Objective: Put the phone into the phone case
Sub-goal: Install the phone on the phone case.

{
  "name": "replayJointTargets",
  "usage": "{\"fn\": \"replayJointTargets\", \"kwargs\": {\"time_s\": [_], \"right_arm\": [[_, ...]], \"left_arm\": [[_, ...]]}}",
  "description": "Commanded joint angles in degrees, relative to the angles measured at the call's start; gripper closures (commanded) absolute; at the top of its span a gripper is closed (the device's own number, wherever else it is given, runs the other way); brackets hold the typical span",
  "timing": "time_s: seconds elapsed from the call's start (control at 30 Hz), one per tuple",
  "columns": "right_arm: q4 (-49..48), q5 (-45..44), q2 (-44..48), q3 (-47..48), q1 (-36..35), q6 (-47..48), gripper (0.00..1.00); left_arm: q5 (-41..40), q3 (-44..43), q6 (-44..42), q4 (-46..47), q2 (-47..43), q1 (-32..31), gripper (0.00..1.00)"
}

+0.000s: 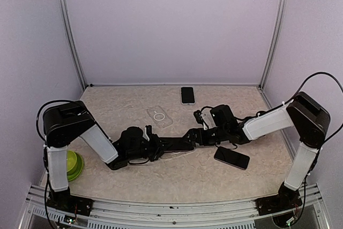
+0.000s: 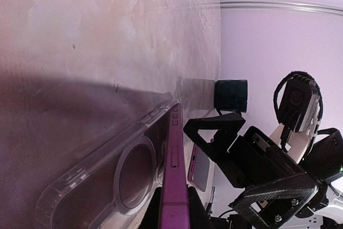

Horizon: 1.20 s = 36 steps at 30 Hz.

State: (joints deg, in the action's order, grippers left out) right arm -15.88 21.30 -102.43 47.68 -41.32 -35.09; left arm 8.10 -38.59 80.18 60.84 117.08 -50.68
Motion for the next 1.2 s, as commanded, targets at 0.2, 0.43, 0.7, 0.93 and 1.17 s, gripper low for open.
{"fn": "replayJointTargets", "kwargs": {"time_s": [0.2,0.43,0.7,0.93,1.17], "right_arm": [[2.0,1.4,5.1,-2.2,2.1,0.9,0.00],[2.3,3.6,6.3,-2.6,2.7,1.4,0.00],[-0.9,7.4,7.4,-4.2,2.7,0.9,0.00],[-0.7,7.5,6.8,-4.4,2.6,0.2,0.00],[-0.1,6.1,6.5,-4.9,2.7,0.0,0.00]], "left_arm": [[2.5,1.4,-9.4,-4.8,-8.4,0.4,1.00],[2.8,2.3,-12.1,-4.6,-12.5,-0.4,1.00],[2.9,3.2,-13.4,-3.9,-13.8,-1.3,1.00],[1.8,3.5,-12.2,-5.7,-13.1,-1.5,1.00],[3.1,1.0,-11.3,-12.5,-11.6,-0.7,1.00]]}}
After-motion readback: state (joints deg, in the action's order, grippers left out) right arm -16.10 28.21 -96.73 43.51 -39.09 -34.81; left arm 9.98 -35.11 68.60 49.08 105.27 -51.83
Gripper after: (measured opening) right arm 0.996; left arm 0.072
